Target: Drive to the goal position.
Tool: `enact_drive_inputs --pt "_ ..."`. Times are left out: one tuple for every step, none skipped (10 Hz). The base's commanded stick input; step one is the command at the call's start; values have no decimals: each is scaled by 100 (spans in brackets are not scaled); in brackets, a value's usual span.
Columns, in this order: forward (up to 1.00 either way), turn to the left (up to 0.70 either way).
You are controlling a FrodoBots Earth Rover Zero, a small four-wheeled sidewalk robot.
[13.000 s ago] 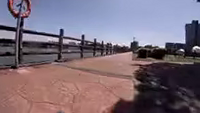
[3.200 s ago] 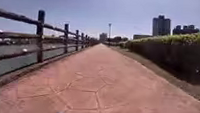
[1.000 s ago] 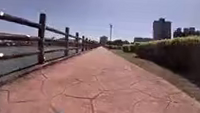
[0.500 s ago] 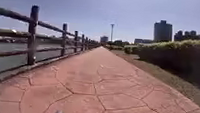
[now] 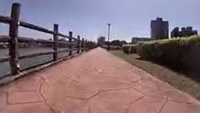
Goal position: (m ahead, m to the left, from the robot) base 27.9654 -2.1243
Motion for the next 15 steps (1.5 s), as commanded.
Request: enact_drive_inputs --pt "85 0" --pt "85 0" --pt "85 0" --pt "85 0" --pt "85 0" --pt "85 0" --pt "85 0" --pt "85 0" --pt "85 0" --pt "85 0" --pt "85 0" --pt "85 0" --pt "85 0" --pt "85 0" --pt "85 0"
